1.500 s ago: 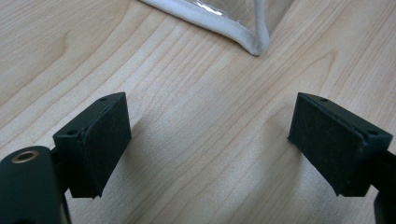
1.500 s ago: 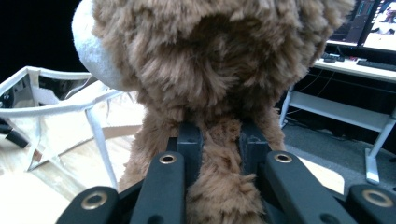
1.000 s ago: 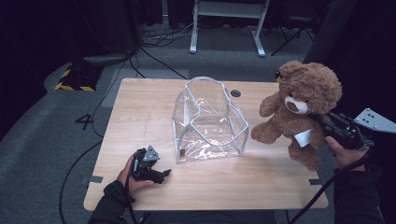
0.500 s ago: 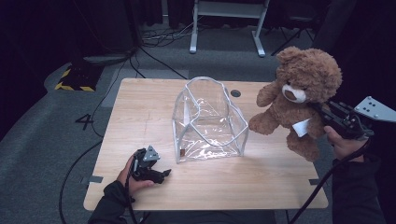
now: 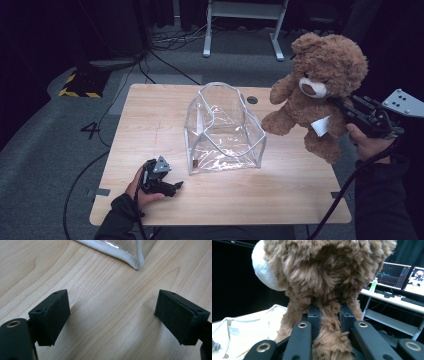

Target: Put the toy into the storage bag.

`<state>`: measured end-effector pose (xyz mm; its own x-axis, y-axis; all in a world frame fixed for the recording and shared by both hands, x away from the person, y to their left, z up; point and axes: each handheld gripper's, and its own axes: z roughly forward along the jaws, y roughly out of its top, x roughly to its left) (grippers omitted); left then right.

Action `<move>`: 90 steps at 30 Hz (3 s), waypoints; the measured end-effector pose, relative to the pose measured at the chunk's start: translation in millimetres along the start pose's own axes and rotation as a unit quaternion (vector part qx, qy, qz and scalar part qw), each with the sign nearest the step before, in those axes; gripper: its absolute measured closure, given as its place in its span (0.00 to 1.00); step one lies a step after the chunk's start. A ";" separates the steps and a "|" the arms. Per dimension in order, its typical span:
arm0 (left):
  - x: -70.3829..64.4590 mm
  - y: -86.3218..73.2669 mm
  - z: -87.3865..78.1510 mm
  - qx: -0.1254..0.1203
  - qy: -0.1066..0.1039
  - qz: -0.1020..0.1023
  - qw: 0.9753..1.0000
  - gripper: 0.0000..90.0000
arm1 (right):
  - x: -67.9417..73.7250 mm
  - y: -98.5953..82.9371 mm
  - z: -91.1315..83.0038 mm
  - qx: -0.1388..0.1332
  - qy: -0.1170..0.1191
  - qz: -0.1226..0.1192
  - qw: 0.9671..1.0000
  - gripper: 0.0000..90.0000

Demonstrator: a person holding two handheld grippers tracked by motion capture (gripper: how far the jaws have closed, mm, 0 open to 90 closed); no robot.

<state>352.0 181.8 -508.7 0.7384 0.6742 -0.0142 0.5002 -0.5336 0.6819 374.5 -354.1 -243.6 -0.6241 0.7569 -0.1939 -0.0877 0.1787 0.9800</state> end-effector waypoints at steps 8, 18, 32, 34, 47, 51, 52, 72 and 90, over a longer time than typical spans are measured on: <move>0.0 0.0 0.0 0.000 0.000 0.000 1.000 0.14 | 1.5 11.7 9.1 -0.004 0.004 -0.005 1.000 0.85; -0.1 0.2 0.2 0.001 0.000 -0.002 1.000 0.14 | -1.0 29.5 9.8 -0.017 0.002 -0.009 1.000 0.85; -0.1 0.2 0.1 0.001 0.000 -0.002 1.000 0.14 | 7.0 48.3 22.7 -0.023 0.011 -0.017 1.000 0.86; -0.1 0.2 0.1 0.001 0.000 -0.002 1.000 0.14 | 11.9 50.3 30.1 -0.022 0.019 -0.019 0.999 0.86; -0.1 0.1 0.2 0.000 0.001 -0.002 1.000 0.14 | 37.7 65.1 59.3 -0.023 0.045 -0.031 0.998 0.86; -0.1 0.2 0.1 0.001 0.000 -0.002 1.000 0.14 | 46.2 66.9 70.1 -0.024 0.056 -0.031 0.998 0.86; -0.1 0.2 0.1 0.001 0.000 -0.002 1.000 0.14 | 48.2 67.0 72.7 -0.025 0.059 -0.029 0.998 0.86; 0.0 0.2 0.0 0.001 0.000 -0.002 1.000 0.14 | 76.9 67.8 115.8 -0.017 0.089 -0.022 0.996 0.86; 0.0 0.1 -0.1 0.001 0.001 -0.001 1.000 0.14 | 84.7 67.9 141.7 -0.009 0.089 -0.017 0.996 0.86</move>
<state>352.0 181.8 -508.6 0.7372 0.6755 -0.0142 0.5026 -0.5342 0.6797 425.7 -188.7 -199.9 -0.7485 0.6264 -0.2177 -0.1241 0.1901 0.9739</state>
